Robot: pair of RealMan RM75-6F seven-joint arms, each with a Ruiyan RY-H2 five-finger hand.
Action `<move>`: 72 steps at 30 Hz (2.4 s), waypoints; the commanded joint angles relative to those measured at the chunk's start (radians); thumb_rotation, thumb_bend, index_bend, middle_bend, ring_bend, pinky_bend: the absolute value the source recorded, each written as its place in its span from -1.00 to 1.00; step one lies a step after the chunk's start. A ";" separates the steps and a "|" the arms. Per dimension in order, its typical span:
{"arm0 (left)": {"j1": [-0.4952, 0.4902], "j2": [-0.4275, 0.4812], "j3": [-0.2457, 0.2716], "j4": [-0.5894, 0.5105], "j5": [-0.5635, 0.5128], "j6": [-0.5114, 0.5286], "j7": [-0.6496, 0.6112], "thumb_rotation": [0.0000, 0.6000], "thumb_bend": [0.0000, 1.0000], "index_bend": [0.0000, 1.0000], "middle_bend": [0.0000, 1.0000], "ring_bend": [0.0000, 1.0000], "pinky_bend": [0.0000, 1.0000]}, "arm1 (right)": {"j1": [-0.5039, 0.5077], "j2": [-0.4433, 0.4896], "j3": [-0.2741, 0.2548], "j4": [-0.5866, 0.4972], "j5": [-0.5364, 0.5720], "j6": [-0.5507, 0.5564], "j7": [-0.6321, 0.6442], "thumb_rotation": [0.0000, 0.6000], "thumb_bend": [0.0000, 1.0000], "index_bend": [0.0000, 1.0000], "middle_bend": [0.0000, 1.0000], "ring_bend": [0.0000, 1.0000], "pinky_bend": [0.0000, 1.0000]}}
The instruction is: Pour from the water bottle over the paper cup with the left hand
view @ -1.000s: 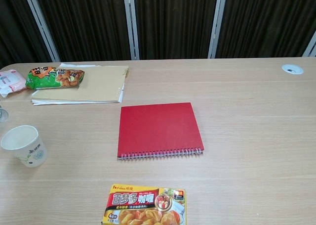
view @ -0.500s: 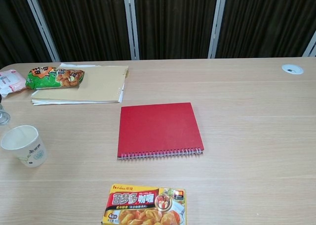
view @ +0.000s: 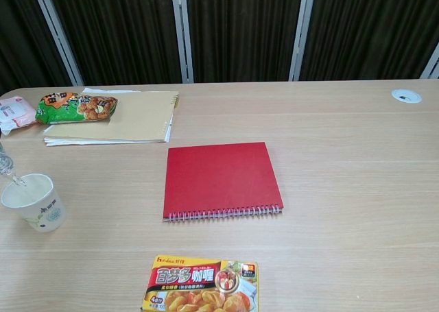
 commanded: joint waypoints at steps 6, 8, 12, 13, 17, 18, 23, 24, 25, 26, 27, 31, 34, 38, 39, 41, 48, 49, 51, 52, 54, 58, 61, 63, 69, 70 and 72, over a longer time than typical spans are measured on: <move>0.001 -0.003 0.001 0.002 0.001 0.004 0.006 1.00 -0.09 0.10 -0.01 -0.32 -0.34 | 0.000 0.000 0.000 -0.001 0.000 -0.001 -0.002 1.00 -1.00 -1.00 -1.00 -1.00 -1.00; 0.001 -0.004 0.002 0.002 0.001 0.005 0.000 1.00 -0.09 0.10 -0.01 -0.32 -0.34 | 0.000 0.000 0.000 0.000 0.000 -0.001 -0.002 1.00 -1.00 -1.00 -1.00 -1.00 -1.00; 0.004 -0.008 0.006 0.014 0.007 0.016 -0.020 1.00 -0.09 0.10 -0.01 -0.32 -0.34 | 0.000 0.000 0.001 0.001 0.002 -0.001 -0.001 1.00 -1.00 -1.00 -1.00 -1.00 -1.00; 0.005 -0.010 0.007 0.019 0.009 0.021 -0.027 1.00 -0.09 0.10 -0.01 -0.32 -0.34 | 0.000 0.000 0.001 0.001 0.002 -0.002 -0.001 1.00 -1.00 -1.00 -1.00 -1.00 -1.00; 0.013 -0.023 0.017 0.054 0.026 0.057 -0.081 1.00 -0.11 0.10 -0.01 -0.32 -0.34 | 0.000 -0.001 0.000 0.000 0.002 -0.003 -0.003 1.00 -1.00 -1.00 -1.00 -1.00 -1.00; 0.015 -0.025 0.019 0.058 0.028 0.065 -0.098 1.00 -0.11 0.10 -0.01 -0.32 -0.34 | 0.000 -0.001 0.000 0.000 0.003 -0.003 -0.004 1.00 -1.00 -1.00 -1.00 -1.00 -1.00; 0.026 -0.031 0.033 0.091 0.046 0.114 -0.249 1.00 -0.11 0.10 -0.01 -0.32 -0.34 | 0.001 -0.001 0.000 -0.001 0.004 -0.004 -0.008 1.00 -1.00 -1.00 -1.00 -1.00 -1.00; 0.028 -0.031 0.036 0.097 0.050 0.122 -0.292 1.00 -0.12 0.10 -0.01 -0.32 -0.34 | 0.001 -0.002 0.000 -0.002 0.004 -0.005 -0.009 1.00 -1.00 -1.00 -1.00 -1.00 -1.00; 0.029 -0.031 0.040 0.103 0.053 0.128 -0.321 1.00 -0.12 0.10 -0.01 -0.32 -0.34 | 0.001 -0.002 0.000 -0.001 0.004 -0.005 -0.010 1.00 -1.00 -1.00 -1.00 -1.00 -1.00; 0.031 -0.032 0.042 0.110 0.055 0.135 -0.349 1.00 -0.12 0.10 -0.01 -0.32 -0.34 | 0.002 -0.003 -0.001 -0.001 0.004 -0.006 -0.010 1.00 -1.00 -1.00 -1.00 -1.00 -1.00; 0.035 -0.033 0.044 0.119 0.058 0.147 -0.386 1.00 -0.12 0.10 -0.01 -0.32 -0.34 | 0.002 -0.003 -0.001 -0.001 0.004 -0.006 -0.011 1.00 -1.00 -1.00 -1.00 -1.00 -1.00; 0.046 -0.033 0.036 0.123 0.052 0.199 -0.535 1.00 -0.11 0.10 -0.01 -0.32 -0.33 | 0.002 -0.004 -0.001 -0.002 0.005 -0.007 -0.014 1.00 -1.00 -1.00 -1.00 -1.00 -1.00; 0.041 -0.016 0.022 0.084 0.039 0.217 -0.679 1.00 -0.12 0.11 -0.01 -0.32 -0.33 | 0.003 -0.004 -0.001 -0.003 0.004 -0.007 -0.015 1.00 -1.00 -1.00 -1.00 -1.00 -1.00; 0.014 0.035 -0.002 -0.027 0.024 0.229 -0.857 1.00 -0.15 0.11 -0.01 -0.32 -0.33 | 0.004 -0.003 -0.001 -0.007 0.002 -0.008 -0.017 1.00 -1.00 -1.00 -1.00 -1.00 -1.00; 0.007 0.049 -0.008 -0.060 0.022 0.232 -0.887 1.00 -0.16 0.11 -0.01 -0.32 -0.33 | 0.004 -0.003 -0.001 -0.007 0.002 -0.008 -0.017 1.00 -1.00 -1.00 -1.00 -1.00 -1.00; -0.013 0.085 -0.026 -0.150 0.015 0.238 -0.951 1.00 -0.17 0.11 -0.01 -0.32 -0.33 | 0.005 -0.003 -0.001 -0.008 0.002 -0.009 -0.018 1.00 -1.00 -1.00 -1.00 -1.00 -1.00; -0.075 0.167 -0.098 -0.469 -0.024 0.218 -0.986 1.00 -0.17 0.11 -0.01 -0.32 -0.33 | 0.008 -0.003 -0.001 -0.007 0.005 -0.016 -0.018 1.00 -1.00 -1.00 -1.00 -1.00 -1.00; -0.087 0.164 -0.116 -0.525 -0.039 0.202 -0.965 1.00 -0.17 0.11 -0.01 -0.32 -0.33 | 0.007 -0.003 -0.001 -0.006 0.005 -0.016 -0.017 1.00 -1.00 -1.00 -1.00 -1.00 -1.00; -0.100 0.153 -0.139 -0.591 -0.070 0.173 -0.920 1.00 -0.17 0.11 -0.01 -0.32 -0.33 | 0.007 -0.002 -0.001 -0.006 0.006 -0.016 -0.014 1.00 -1.00 -1.00 -1.00 -1.00 -1.00; -0.105 0.144 -0.150 -0.619 -0.086 0.158 -0.895 1.00 -0.17 0.11 -0.01 -0.32 -0.33 | 0.007 -0.001 -0.001 -0.005 0.006 -0.016 -0.013 1.00 -1.00 -1.00 -1.00 -1.00 -1.00; -0.117 0.116 -0.168 -0.662 -0.114 0.129 -0.854 1.00 -0.18 0.11 -0.01 -0.32 -0.33 | 0.007 0.000 -0.001 -0.005 0.006 -0.017 -0.010 1.00 -1.00 -1.00 -1.00 -1.00 -1.00; -0.144 0.042 -0.207 -0.730 -0.192 0.052 -0.766 1.00 -0.18 0.11 -0.01 -0.32 -0.33 | 0.007 0.002 -0.001 0.002 0.010 -0.025 0.005 1.00 -1.00 -1.00 -1.00 -1.00 -1.00; -0.159 -0.014 -0.227 -0.739 -0.239 0.009 -0.712 1.00 -0.18 0.11 -0.01 -0.32 -0.33 | 0.008 0.004 0.000 0.008 0.015 -0.032 0.015 1.00 -1.00 -1.00 -1.00 -1.00 -1.00; -0.167 -0.049 -0.239 -0.737 -0.267 -0.016 -0.690 1.00 -0.18 0.11 -0.01 -0.32 -0.33 | 0.009 0.004 0.000 0.012 0.019 -0.038 0.023 1.00 -1.00 -1.00 -1.00 -1.00 -1.00; -0.180 -0.156 -0.261 -0.685 -0.337 -0.075 -0.640 1.00 -0.18 0.11 -0.01 -0.32 -0.33 | 0.014 0.004 -0.001 0.029 0.026 -0.059 0.041 1.00 -1.00 -1.00 -1.00 -1.00 -1.00; -0.180 -0.177 -0.264 -0.670 -0.347 -0.082 -0.636 1.00 -0.18 0.11 -0.01 -0.32 -0.33 | 0.015 0.004 -0.002 0.032 0.027 -0.063 0.044 1.00 -1.00 -1.00 -1.00 -1.00 -1.00; -0.179 -0.204 -0.266 -0.648 -0.355 -0.087 -0.629 1.00 -0.18 0.11 -0.01 -0.32 -0.33 | 0.016 0.004 -0.003 0.034 0.027 -0.068 0.048 1.00 -1.00 -1.00 -1.00 -1.00 -1.00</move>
